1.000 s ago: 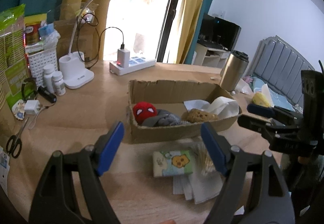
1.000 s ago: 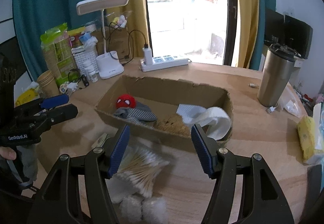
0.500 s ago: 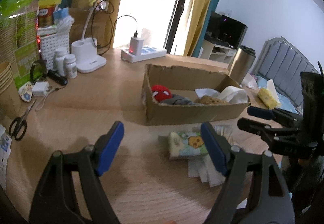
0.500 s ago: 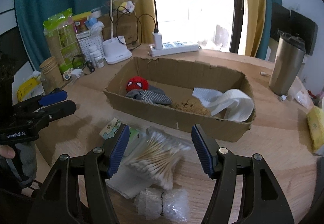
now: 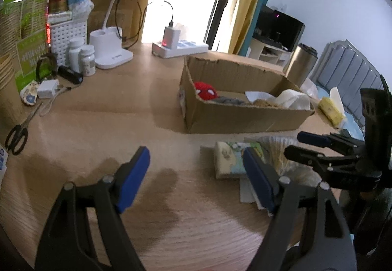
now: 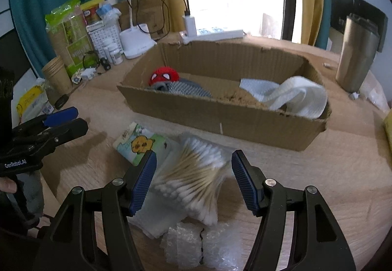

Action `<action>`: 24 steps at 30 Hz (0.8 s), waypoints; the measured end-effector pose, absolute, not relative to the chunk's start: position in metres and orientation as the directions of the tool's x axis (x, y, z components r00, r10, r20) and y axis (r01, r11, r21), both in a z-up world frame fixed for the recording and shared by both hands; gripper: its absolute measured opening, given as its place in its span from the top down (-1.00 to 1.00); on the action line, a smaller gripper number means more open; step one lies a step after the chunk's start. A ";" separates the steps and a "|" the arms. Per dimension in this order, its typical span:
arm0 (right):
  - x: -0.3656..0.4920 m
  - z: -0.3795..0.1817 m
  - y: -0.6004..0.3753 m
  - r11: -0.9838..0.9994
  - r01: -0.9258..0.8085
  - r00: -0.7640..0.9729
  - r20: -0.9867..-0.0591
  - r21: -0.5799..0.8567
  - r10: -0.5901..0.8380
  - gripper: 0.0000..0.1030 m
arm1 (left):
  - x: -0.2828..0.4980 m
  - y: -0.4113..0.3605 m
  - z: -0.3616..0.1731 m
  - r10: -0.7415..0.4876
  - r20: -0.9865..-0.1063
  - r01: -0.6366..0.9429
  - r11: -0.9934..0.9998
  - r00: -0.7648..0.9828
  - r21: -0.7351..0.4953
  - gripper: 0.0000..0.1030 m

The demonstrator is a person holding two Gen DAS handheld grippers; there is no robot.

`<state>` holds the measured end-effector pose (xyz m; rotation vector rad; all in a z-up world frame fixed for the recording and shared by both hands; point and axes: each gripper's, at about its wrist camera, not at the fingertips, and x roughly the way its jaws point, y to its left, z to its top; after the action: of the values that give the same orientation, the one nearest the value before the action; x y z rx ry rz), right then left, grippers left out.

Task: Organize soft objects
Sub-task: 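Grasp the bag of cotton swabs with the right tool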

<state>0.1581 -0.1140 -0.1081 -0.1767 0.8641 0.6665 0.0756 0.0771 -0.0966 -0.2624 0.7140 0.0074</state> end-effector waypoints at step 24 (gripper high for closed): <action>0.167 -0.118 -0.131 0.751 -0.634 0.415 -0.739 0.184 0.531 0.15 | 0.098 0.040 -0.107 -0.097 -0.708 -0.056 0.980 0.700 -0.189 -0.55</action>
<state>0.1669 -0.1315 -0.1178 -0.1309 0.8770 0.7349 0.0983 0.0397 -0.1073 -0.2021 0.7971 -0.0229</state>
